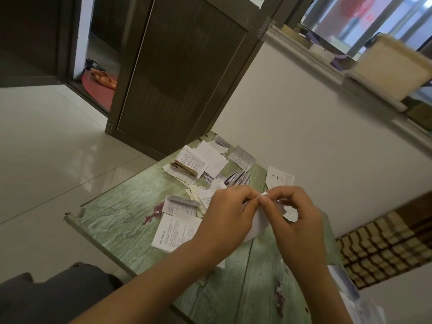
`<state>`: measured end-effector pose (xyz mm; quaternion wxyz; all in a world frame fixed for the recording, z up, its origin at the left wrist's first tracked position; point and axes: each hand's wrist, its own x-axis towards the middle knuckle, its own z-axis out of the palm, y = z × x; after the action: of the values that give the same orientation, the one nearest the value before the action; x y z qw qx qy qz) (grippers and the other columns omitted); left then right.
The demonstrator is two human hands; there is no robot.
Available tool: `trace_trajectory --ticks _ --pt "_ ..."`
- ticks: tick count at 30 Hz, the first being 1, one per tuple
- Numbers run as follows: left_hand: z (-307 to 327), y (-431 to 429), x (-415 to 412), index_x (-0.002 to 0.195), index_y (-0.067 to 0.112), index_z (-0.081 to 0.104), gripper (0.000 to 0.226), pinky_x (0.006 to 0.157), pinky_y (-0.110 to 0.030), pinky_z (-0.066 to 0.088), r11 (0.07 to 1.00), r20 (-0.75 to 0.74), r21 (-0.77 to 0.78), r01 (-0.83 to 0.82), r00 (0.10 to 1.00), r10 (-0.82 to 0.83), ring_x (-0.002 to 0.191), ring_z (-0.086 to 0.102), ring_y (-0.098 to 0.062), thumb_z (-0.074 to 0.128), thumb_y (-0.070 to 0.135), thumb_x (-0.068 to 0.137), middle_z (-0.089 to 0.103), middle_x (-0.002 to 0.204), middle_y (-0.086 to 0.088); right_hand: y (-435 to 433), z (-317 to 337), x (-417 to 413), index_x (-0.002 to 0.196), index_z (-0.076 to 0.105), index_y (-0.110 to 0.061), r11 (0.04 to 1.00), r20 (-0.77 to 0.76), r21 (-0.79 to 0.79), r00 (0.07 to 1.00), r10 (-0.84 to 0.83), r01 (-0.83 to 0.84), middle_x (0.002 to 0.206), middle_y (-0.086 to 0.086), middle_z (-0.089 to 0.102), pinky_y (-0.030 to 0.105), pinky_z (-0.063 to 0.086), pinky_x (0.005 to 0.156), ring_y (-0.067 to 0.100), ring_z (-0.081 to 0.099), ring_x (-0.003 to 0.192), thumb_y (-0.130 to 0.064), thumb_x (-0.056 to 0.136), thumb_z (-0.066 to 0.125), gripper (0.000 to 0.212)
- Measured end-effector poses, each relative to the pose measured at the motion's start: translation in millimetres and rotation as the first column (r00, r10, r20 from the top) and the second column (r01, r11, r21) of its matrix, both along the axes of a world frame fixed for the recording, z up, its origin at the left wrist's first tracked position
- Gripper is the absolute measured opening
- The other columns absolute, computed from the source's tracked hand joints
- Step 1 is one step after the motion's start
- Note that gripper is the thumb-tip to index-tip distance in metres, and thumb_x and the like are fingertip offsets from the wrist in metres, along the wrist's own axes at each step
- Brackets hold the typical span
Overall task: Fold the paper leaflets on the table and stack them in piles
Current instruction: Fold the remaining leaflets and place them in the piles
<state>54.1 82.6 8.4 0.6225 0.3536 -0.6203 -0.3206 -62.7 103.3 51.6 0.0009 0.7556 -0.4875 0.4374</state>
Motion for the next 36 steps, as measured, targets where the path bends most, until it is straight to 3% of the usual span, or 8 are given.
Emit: trace_trajectory --ticks 10,13,16,20,23,30,32,36 --pt "0.1 0.7 1.0 0.093 0.010 0.071 0.016 0.069 -0.021 0.050 0.992 0.021 0.042 0.118 0.993 -0.119 0.079 0.058 -0.006 0.058 0.019 0.092 0.067 0.084 0.002 5.3 4.8 -8.1 0.080 0.058 -0.031 0.998 -0.029 0.050 0.999 -0.038 0.039 0.081 -0.012 0.061 0.007 0.043 0.071 0.001 0.056 0.081 -0.013 0.081 0.070 0.022" --pt "-1.8 0.9 1.4 0.093 0.007 0.070 0.018 0.069 -0.028 0.049 0.990 0.100 0.035 0.134 0.986 -0.136 0.076 0.058 -0.010 0.056 0.018 0.093 0.067 0.084 -0.004 4.9 8.7 -13.0 0.077 0.060 -0.027 0.995 -0.124 0.088 0.992 -0.035 0.046 0.077 -0.013 0.061 0.010 0.043 0.071 0.004 0.056 0.081 -0.033 0.080 0.067 0.009" --pt "-3.6 1.3 1.3 0.091 0.007 0.071 0.019 0.062 -0.017 0.045 0.991 0.160 0.017 0.134 0.978 -0.135 0.067 0.055 -0.007 0.056 0.018 0.093 0.062 0.075 0.002 6.1 10.7 -15.9 0.075 0.065 -0.021 0.991 -0.209 0.114 0.977 -0.046 0.071 0.074 -0.013 0.061 0.023 0.047 0.069 0.009 0.057 0.077 -0.043 0.080 0.063 0.022" --pt "-2.5 1.7 -0.5 0.082 0.006 0.070 0.021 0.059 -0.026 0.044 0.986 0.190 0.049 0.161 0.967 -0.167 0.065 0.056 -0.014 0.058 0.021 0.091 0.064 0.070 -0.004 11.7 7.6 -14.0 0.074 0.069 -0.015 0.986 -0.023 0.156 0.998 -0.051 0.054 0.071 -0.009 0.064 0.021 0.049 0.066 0.012 0.061 0.074 -0.016 0.078 0.070 0.004" --pt "-0.6 1.7 0.3 0.078 0.006 0.068 0.023 0.057 -0.031 0.042 0.972 0.203 0.097 0.212 0.952 -0.228 0.064 0.055 -0.021 0.058 0.021 0.091 0.063 0.069 -0.009 15.8 0.8 -12.9 0.070 0.070 -0.013 0.957 0.219 0.284 0.969 -0.118 0.052 0.072 -0.002 0.067 0.015 0.049 0.062 0.010 0.062 0.070 -0.006 0.075 0.071 0.009" --pt "4.7 -1.2 5.0 0.062 0.001 0.058 0.032 0.049 -0.020 0.029 0.923 0.236 0.207 0.324 0.899 -0.369 0.051 0.035 -0.011 0.063 0.019 0.088 0.045 0.055 -0.003 16.8 0.6 -7.5 0.066 0.061 -0.004 0.853 0.686 0.496 0.676 -0.269 -0.165 0.061 0.007 0.066 0.025 0.051 0.050 0.014 0.061 0.053 -0.003 0.059 0.068 0.009" --pt "4.3 -0.3 4.9 0.064 0.000 0.060 0.032 0.050 -0.021 0.029 0.908 0.246 0.231 0.350 0.882 -0.402 0.052 0.036 -0.012 0.064 0.021 0.087 0.045 0.056 -0.005 15.5 5.6 -9.4 0.069 0.057 -0.006 0.856 0.676 0.495 0.685 -0.271 -0.150 0.059 0.005 0.067 0.020 0.052 0.048 0.011 0.062 0.051 0.002 0.066 0.067 0.013" --pt "2.7 1.5 3.6 0.063 0.002 0.059 0.031 0.046 -0.016 0.027 0.898 0.242 0.268 0.350 0.877 -0.415 0.047 0.031 -0.008 0.066 0.021 0.086 0.039 0.051 0.002 17.1 9.4 -9.9 0.086 0.061 -0.003 0.823 0.519 0.552 0.827 -0.215 -0.133 0.073 0.007 0.070 0.022 0.052 0.059 0.014 0.063 0.063 -0.022 0.071 0.065 0.025"
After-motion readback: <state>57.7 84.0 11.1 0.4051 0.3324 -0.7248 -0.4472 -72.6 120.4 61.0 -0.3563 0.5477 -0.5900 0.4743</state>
